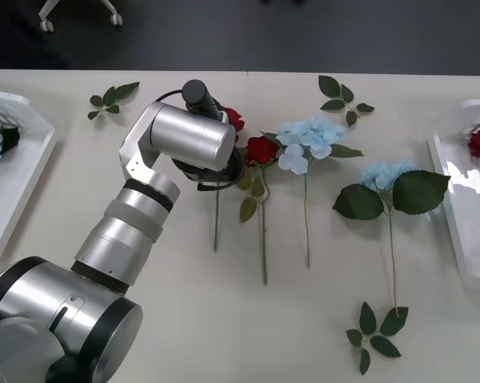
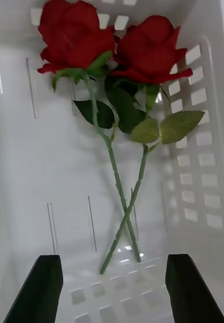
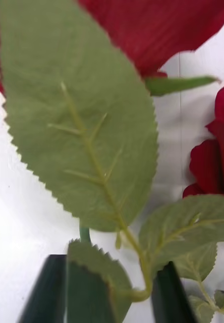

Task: Put the red flowers into the right box and the blue flowers into the left box

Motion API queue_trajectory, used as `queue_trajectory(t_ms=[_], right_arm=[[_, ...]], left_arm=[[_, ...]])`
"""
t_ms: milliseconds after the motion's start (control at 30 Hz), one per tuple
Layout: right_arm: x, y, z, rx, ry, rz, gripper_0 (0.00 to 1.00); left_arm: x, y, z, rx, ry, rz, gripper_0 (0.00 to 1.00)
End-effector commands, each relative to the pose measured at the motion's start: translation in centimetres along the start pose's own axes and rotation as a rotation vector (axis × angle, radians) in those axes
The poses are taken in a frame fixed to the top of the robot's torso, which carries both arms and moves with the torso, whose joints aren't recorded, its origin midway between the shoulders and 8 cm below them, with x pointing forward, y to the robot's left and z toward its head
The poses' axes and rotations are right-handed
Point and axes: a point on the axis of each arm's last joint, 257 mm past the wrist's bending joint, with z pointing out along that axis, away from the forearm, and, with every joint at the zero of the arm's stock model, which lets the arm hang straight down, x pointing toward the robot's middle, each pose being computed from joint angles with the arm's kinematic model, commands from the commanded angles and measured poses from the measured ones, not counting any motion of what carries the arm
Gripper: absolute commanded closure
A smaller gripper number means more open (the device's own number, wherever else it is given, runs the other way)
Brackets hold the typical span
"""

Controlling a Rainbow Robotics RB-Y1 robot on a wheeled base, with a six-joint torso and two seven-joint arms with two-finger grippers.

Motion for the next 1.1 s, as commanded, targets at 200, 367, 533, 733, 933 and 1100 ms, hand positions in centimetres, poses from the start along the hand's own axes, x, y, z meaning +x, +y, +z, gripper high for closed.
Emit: queue_trajectory(t_ms=[200, 367, 533, 733, 933, 1100], right_arm=[[-5.3, 7.3, -5.9, -0.141, -0.075, -0.051, 0.40], [-6.1, 13.2, -7.9, -0.241, -0.090, -0.114, 0.40], [-7.2, 19.1, -10.5, -0.341, -0.131, -0.193, 0.40], [-7.1, 23.1, -13.2, -0.454, -0.154, -0.234, 0.40], [-6.7, 25.7, -15.4, -0.514, -0.199, -0.292, 0.40], [-6.3, 28.1, -17.0, -0.551, -0.269, -0.343, 0.40]], left_arm=[[-3.2, -2.8, -2.0, 0.044, -0.082, 0.017, 1.00], [-4.3, -2.5, -3.1, 0.060, -0.119, 0.004, 1.00], [-5.5, -1.2, -6.3, 0.101, -0.233, -0.020, 1.00], [-6.1, -0.6, -11.2, 0.194, -0.355, -0.031, 1.00], [-6.4, -0.7, -16.4, 0.308, -0.460, 0.042, 1.00], [-5.7, -1.3, -19.9, 0.445, -0.519, 0.088, 1.00]])
